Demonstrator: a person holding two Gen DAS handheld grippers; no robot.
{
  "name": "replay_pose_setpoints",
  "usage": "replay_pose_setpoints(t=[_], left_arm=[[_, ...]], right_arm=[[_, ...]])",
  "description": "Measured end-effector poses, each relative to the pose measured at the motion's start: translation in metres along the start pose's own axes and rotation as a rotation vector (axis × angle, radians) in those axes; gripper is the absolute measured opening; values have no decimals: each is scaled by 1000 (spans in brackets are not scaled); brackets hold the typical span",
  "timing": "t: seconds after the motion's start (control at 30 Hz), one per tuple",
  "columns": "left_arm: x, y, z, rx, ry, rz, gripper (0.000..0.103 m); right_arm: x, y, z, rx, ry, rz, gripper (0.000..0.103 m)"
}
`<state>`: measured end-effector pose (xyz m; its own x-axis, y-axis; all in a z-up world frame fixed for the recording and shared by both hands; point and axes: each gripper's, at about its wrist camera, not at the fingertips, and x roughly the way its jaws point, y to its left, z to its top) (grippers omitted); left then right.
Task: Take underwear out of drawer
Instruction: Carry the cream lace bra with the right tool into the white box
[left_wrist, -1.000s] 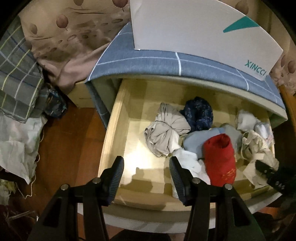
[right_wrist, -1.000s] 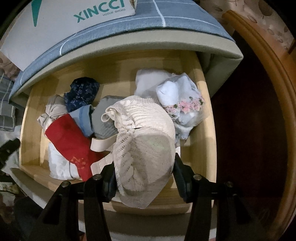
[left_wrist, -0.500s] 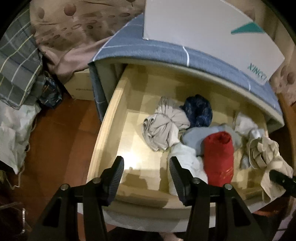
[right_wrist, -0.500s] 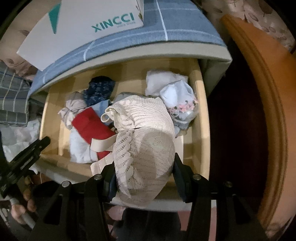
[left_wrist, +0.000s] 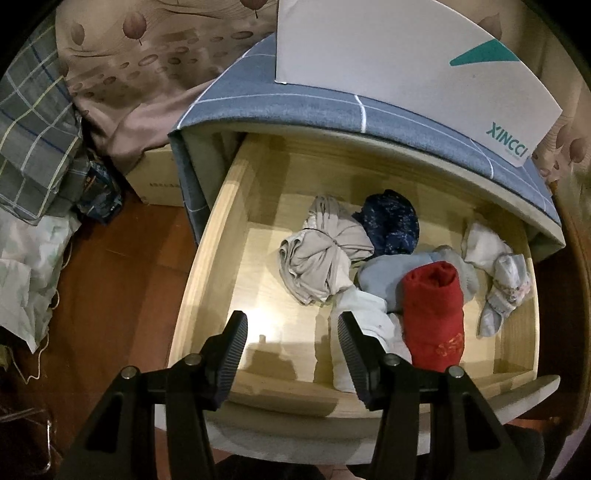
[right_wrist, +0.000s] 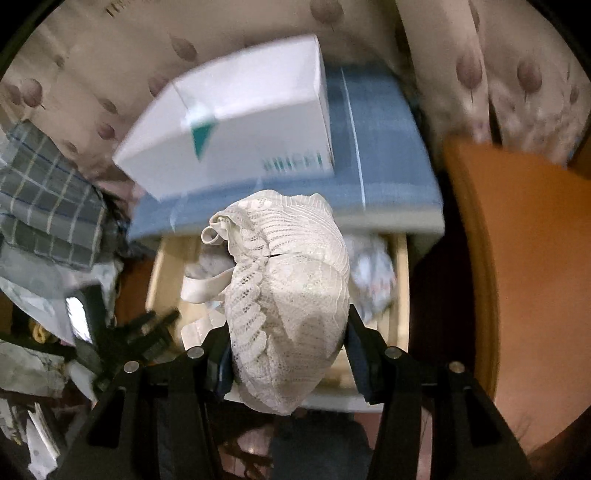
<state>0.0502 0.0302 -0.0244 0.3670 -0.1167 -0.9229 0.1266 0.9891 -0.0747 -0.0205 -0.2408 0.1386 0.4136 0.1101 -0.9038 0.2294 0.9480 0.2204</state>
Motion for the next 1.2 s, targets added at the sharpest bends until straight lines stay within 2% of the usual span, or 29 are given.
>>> replay_pose_setpoints(t=[0.3, 0.5, 0.77, 1.2], left_arm=[[-3, 7, 1, -40, -27, -20, 52], [-8, 6, 0, -39, -60, 6, 52], [-6, 10, 2, -57, -52, -13, 52], [-4, 10, 4, -61, -46, -19, 52]], right_arm=[[-40, 30, 88, -94, -173, -49, 47], [-25, 50, 146, -166, -213, -101, 47], [38, 62, 187, -251, -141, -153, 47], [120, 58, 211, -272, -35, -212, 49]])
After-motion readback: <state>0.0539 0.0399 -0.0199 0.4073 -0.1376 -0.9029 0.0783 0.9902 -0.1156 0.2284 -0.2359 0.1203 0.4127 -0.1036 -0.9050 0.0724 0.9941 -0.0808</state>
